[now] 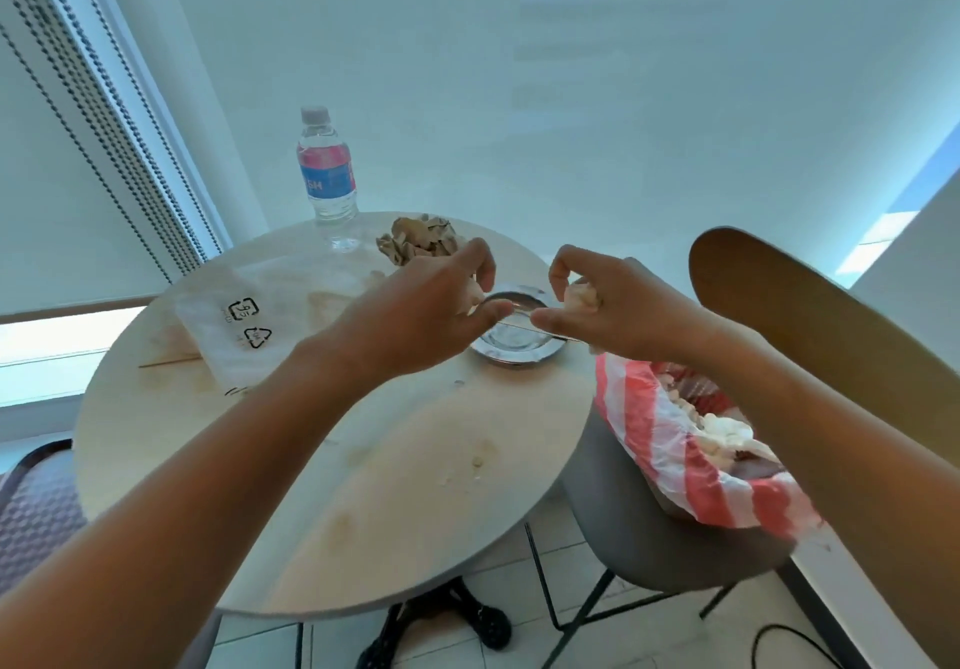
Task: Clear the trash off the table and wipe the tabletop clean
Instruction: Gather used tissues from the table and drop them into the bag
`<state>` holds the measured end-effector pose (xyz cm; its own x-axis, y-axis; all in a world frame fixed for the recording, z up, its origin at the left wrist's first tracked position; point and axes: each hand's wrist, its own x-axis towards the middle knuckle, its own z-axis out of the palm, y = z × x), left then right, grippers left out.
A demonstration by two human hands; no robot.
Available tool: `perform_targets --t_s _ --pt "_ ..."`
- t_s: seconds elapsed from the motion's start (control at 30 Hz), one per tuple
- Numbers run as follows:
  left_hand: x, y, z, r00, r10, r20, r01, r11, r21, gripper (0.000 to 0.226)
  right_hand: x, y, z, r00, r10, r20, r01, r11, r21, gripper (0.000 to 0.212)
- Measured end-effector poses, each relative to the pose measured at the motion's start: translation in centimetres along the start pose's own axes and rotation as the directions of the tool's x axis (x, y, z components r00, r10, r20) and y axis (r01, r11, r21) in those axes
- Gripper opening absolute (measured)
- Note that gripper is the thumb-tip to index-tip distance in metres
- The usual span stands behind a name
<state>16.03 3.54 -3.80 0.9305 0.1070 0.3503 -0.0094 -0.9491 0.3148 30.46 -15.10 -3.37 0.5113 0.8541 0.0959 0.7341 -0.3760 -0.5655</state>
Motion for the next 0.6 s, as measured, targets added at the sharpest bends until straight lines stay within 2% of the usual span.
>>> perform_targets --t_s 0.07,0.13,0.23,0.33,0.43,0.6 --pt "0.8 1.7 0.9 0.999 0.001 0.045 -0.001 1.000 -0.012 0.027 -1.0 1.6 -1.0 0.998 0.065 0.001 -0.065 0.998 0.027 0.033" --pt "1.7 3.7 1.9 0.996 -0.009 0.088 0.020 0.991 -0.129 0.017 -2.2 3.6 -2.1 0.993 0.120 0.007 -0.121 0.989 0.089 0.027" --pt "3.5 6.5 4.0 0.991 -0.016 0.132 0.047 0.970 -0.239 0.016 -4.3 6.7 -4.0 0.988 0.155 -0.002 -0.153 0.976 0.156 0.017" --pt "5.7 9.6 6.5 0.985 -0.043 0.167 0.081 0.970 -0.231 0.011 -6.2 10.2 -5.9 0.984 0.179 0.017 -0.180 0.980 0.090 0.009" --pt "7.9 12.4 9.3 0.983 -0.002 0.185 0.046 0.971 -0.235 0.010 -8.0 14.1 -7.5 0.979 0.200 0.025 -0.201 0.979 0.033 0.007" --pt "11.2 15.6 15.2 0.975 0.019 0.221 0.013 0.989 -0.144 0.012 -11.1 20.5 -8.3 0.967 0.253 0.031 -0.255 0.965 0.060 0.011"
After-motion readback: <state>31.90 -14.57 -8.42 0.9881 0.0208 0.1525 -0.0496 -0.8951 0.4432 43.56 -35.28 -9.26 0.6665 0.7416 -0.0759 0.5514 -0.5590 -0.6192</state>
